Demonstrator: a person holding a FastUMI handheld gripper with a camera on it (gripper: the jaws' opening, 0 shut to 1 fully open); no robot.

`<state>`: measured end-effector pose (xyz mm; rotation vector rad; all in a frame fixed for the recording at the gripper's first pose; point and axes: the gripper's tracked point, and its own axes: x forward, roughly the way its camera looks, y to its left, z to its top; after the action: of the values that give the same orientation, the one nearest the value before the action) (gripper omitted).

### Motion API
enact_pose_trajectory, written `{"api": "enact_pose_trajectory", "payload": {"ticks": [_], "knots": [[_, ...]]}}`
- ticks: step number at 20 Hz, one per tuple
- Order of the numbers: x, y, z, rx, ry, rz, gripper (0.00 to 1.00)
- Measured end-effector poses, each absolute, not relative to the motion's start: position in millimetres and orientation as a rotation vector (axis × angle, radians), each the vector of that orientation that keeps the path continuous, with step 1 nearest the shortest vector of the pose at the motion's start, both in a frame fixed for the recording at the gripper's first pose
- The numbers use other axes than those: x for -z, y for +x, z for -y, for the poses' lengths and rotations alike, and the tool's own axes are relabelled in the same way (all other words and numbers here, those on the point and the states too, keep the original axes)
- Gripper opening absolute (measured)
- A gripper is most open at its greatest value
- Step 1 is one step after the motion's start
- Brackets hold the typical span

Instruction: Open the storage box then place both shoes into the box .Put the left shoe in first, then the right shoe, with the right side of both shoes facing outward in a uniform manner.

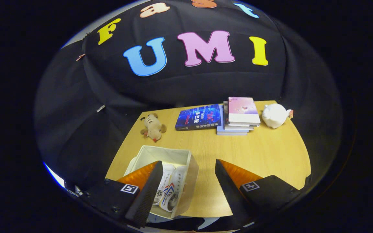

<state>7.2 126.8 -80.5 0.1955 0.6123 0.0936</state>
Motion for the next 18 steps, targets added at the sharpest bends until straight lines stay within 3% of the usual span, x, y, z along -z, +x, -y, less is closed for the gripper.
{"api": "enact_pose_trajectory", "payload": {"ticks": [14, 18], "knots": [[-60, 19, 74, -0.077, 0.001, -0.083, 0.98], [-60, 21, 104, -0.082, -0.013, -0.070, 0.98]]}}
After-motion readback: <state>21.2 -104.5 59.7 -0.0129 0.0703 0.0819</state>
